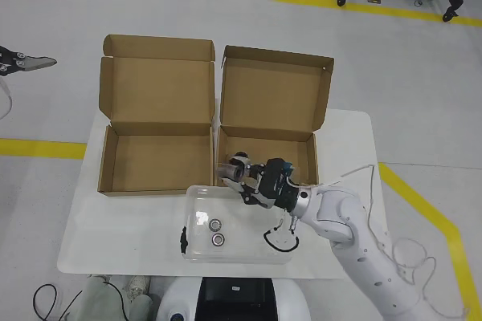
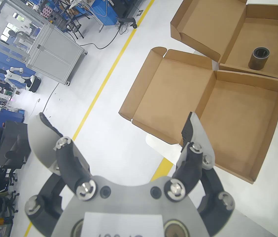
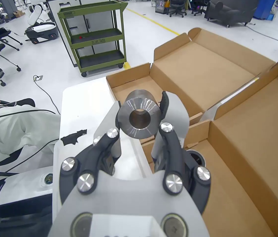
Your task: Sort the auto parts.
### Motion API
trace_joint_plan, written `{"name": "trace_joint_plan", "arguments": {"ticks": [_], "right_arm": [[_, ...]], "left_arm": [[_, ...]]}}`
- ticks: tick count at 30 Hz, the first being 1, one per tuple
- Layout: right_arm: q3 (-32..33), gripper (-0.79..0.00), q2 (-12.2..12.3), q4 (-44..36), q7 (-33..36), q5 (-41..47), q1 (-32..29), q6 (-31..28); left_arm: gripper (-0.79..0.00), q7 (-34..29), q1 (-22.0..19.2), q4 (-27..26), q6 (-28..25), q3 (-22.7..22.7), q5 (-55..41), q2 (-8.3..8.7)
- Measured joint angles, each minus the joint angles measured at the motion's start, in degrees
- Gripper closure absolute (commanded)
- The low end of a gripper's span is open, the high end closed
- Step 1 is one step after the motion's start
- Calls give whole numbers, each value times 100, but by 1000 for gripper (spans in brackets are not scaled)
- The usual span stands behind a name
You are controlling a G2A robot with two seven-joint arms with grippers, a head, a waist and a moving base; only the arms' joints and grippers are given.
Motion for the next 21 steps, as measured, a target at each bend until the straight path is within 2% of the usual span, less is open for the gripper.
{"name": "trace_joint_plan", "arguments": {"ticks": [17, 21], "right_arm": [[-155, 0, -188, -893, -126, 342, 958, 678], [-136, 0, -230, -1055, -355, 337, 1089, 860]], "left_arm": [[-785, 0, 0, 0, 0, 0, 0, 0], [-785, 0, 0, 0, 0, 0, 0, 0]]}}
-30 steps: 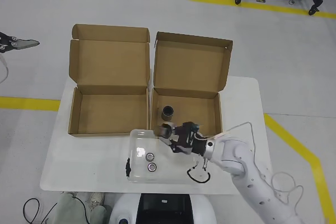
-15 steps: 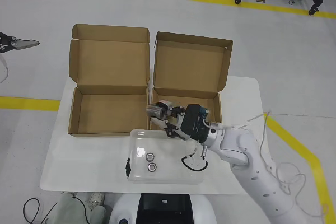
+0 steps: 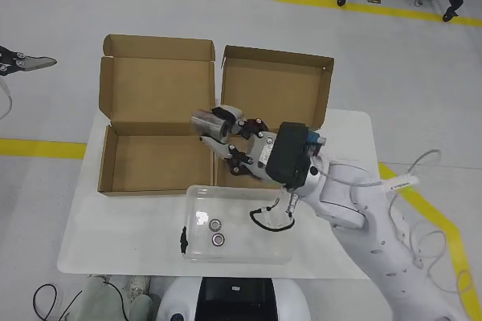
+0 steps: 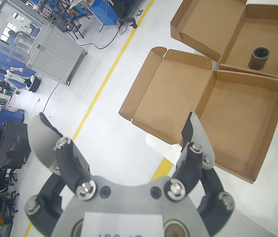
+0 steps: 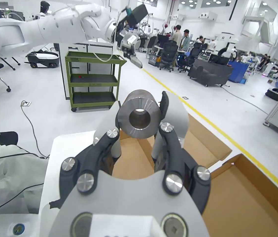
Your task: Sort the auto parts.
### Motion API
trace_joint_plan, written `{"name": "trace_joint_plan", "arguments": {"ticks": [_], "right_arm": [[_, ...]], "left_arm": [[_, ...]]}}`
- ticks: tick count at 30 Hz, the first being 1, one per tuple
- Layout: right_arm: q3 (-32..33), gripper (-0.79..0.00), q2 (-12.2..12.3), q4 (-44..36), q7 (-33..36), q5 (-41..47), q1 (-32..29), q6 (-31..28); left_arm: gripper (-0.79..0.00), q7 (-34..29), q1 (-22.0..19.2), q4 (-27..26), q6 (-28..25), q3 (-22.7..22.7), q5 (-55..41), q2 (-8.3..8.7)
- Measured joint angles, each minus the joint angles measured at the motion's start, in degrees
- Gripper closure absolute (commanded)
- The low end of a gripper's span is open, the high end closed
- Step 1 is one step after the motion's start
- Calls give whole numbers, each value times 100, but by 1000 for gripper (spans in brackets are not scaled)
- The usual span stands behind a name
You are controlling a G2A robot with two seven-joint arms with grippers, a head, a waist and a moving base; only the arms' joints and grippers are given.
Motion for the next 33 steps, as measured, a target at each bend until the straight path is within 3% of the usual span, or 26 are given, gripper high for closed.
{"name": "trace_joint_plan", "arguments": {"ticks": [6, 18, 33], "right_arm": [[-24, 0, -51, -336, -244, -314, 156, 190], [-54, 0, -124, -620, -15, -593, 409, 433], [62, 0, -56, -467, 559, -1260, -414, 749]], "left_arm": [[-785, 0, 0, 0, 0, 0, 0, 0], [-785, 0, 0, 0, 0, 0, 0, 0], [-785, 0, 0, 0, 0, 0, 0, 0]]}}
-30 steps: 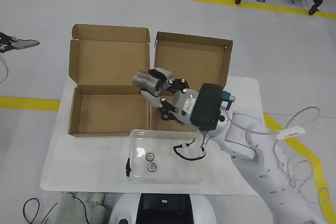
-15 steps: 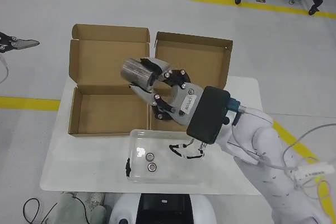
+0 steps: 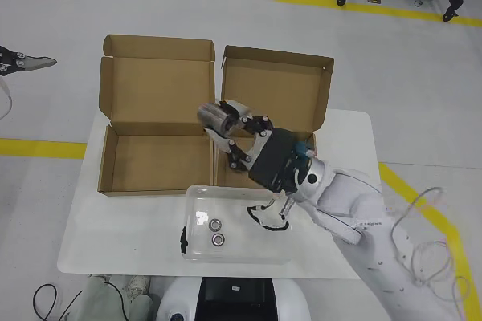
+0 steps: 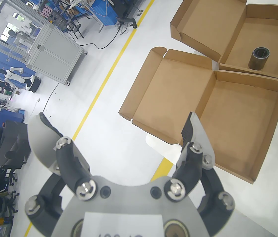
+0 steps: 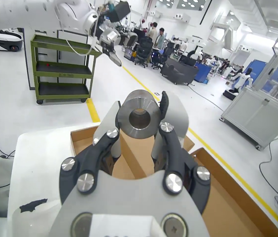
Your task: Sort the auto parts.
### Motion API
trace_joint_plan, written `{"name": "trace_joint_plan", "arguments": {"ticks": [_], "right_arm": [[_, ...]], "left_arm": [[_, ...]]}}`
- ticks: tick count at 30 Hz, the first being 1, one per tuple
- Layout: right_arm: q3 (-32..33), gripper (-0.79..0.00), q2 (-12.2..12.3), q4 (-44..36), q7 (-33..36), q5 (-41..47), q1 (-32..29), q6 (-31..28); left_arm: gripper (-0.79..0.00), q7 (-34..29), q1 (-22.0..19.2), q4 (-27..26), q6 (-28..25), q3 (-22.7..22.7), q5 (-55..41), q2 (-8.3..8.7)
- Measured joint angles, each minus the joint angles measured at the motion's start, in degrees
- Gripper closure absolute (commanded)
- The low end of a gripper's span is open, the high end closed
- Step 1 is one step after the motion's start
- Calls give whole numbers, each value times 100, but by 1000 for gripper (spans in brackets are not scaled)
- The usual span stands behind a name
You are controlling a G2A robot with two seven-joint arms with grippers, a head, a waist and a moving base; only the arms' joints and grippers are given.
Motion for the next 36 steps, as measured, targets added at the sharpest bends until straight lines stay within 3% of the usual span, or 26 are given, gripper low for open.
{"name": "trace_joint_plan", "arguments": {"ticks": [13, 19, 26, 36], "right_arm": [[353, 0, 82, 486, 207, -231, -826, 356], [476, 0, 98, 825, 967, -207, -1001, 724], [544, 0, 88, 1330, 1963, 342, -952, 836], [132, 0, -19, 2235, 3122, 775, -281, 903]], "left_arm": [[-785, 0, 0, 0, 0, 0, 0, 0], [-785, 0, 0, 0, 0, 0, 0, 0], [-785, 0, 0, 0, 0, 0, 0, 0], [-785, 0, 0, 0, 0, 0, 0, 0]]}}
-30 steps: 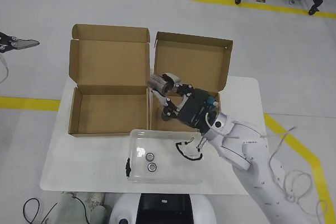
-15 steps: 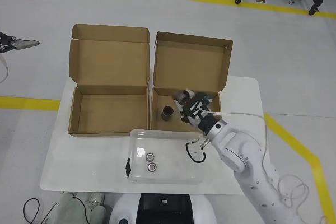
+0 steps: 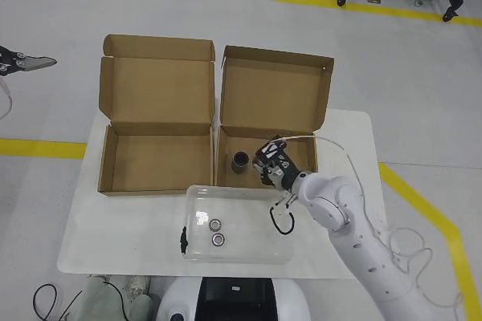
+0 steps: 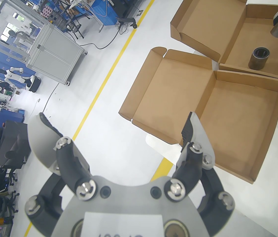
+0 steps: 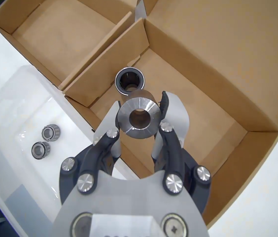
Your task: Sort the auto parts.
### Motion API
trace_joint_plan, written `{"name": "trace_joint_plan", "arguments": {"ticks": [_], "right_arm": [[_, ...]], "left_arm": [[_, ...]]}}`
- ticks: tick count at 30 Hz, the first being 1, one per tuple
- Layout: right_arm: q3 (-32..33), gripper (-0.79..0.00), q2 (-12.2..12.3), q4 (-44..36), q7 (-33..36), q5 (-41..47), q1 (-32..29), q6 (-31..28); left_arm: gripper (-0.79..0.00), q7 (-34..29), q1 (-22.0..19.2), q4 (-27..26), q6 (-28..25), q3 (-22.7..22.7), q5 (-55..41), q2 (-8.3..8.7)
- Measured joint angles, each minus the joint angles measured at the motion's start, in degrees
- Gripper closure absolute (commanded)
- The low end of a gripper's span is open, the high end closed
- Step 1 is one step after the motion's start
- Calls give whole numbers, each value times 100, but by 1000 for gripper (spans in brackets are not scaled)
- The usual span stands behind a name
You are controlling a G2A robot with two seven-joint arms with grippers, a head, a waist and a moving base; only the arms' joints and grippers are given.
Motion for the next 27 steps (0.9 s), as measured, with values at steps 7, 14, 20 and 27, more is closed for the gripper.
{"name": "trace_joint_plan", "arguments": {"ticks": [7, 14, 20, 27], "right_arm": [[-372, 0, -113, 489, 540, 29, 480, 248], [-668, 0, -228, 1031, 758, 101, 815, 423], [-852, 0, -320, 1458, 704, 148, 1032, 504], [-1032, -89, -396, 1583, 857, -119, 1186, 798]], "left_arm": [[-785, 0, 0, 0, 0, 0, 0, 0], [-785, 0, 0, 0, 0, 0, 0, 0], [-785, 0, 0, 0, 0, 0, 0, 0], [-785, 0, 0, 0, 0, 0, 0, 0]]}}
